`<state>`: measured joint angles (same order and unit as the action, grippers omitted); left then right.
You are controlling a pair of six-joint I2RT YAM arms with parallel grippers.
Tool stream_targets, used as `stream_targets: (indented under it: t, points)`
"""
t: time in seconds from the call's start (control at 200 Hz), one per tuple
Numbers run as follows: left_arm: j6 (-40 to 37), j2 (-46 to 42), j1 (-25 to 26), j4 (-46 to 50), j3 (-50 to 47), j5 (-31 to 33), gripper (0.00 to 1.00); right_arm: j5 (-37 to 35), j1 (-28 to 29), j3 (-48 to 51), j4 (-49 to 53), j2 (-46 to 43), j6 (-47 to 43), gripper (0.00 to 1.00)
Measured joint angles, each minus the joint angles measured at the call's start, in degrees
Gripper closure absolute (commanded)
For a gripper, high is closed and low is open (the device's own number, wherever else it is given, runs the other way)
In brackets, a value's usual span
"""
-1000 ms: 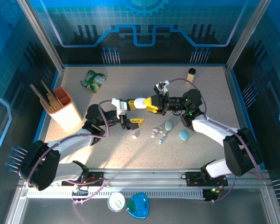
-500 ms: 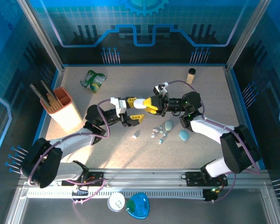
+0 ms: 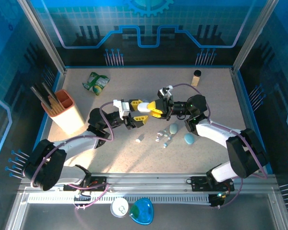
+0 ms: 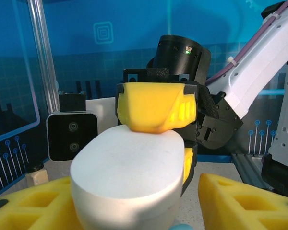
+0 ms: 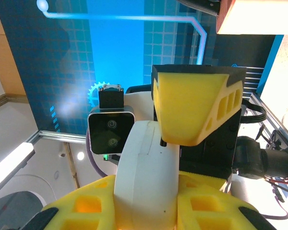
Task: Insert wireless bluetooth earbuds into charging case
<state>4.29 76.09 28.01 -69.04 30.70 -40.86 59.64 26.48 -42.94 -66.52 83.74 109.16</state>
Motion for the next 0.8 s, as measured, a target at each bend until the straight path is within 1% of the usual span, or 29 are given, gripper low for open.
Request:
stream_targets:
  t: [0.18, 0.27, 0.355, 0.42, 0.545, 0.585, 0.635, 0.73, 0.8]
  points:
    - [0.3, 0.1, 0.0, -0.7, 0.0, -0.1, 0.45, 0.4, 0.0, 0.0, 0.0, 0.0, 0.2, 1.0]
    - [0.3, 0.2, 0.0, -0.8, 0.0, -0.1, 0.5, 0.7, 0.0, 0.0, 0.0, 0.0, 0.2, 1.0]
    - [0.3, 0.3, 0.0, -0.8, 0.0, -0.1, 0.53, 0.9, 0.1, 0.0, 0.0, 0.0, 0.2, 1.0]
    - [0.4, 0.4, 0.0, -0.8, 0.0, -0.1, 0.58, 1.0, 0.1, 0.1, 0.0, 0.0, 0.2, 1.0]
    - [0.6, 0.4, -0.2, -0.7, 0.0, -0.6, 0.64, 1.1, 0.1, 0.1, 0.0, 0.0, 0.2, 0.99]
    - [0.7, 0.4, -0.2, -0.7, 0.0, -0.7, 0.65, 1.1, 0.1, 0.2, 0.0, 0.0, 0.2, 0.95]
    - [0.8, 0.4, -0.2, -0.7, 0.0, -0.8, 0.65, 1.1, 0.1, 0.2, 0.3, 0.0, -0.1, 0.86]
    - [0.8, 0.4, -0.3, -0.4, 0.0, -1.0, 0.65, 1.1, 0.1, 0.2, 2.1, -0.6, -1.0, 0.62]
    - [0.7, 0.4, -0.3, 0.0, 0.0, -1.2, 0.65, 1.0, 0.1, 0.2, 4.5, -1.1, -2.3, 0.51]
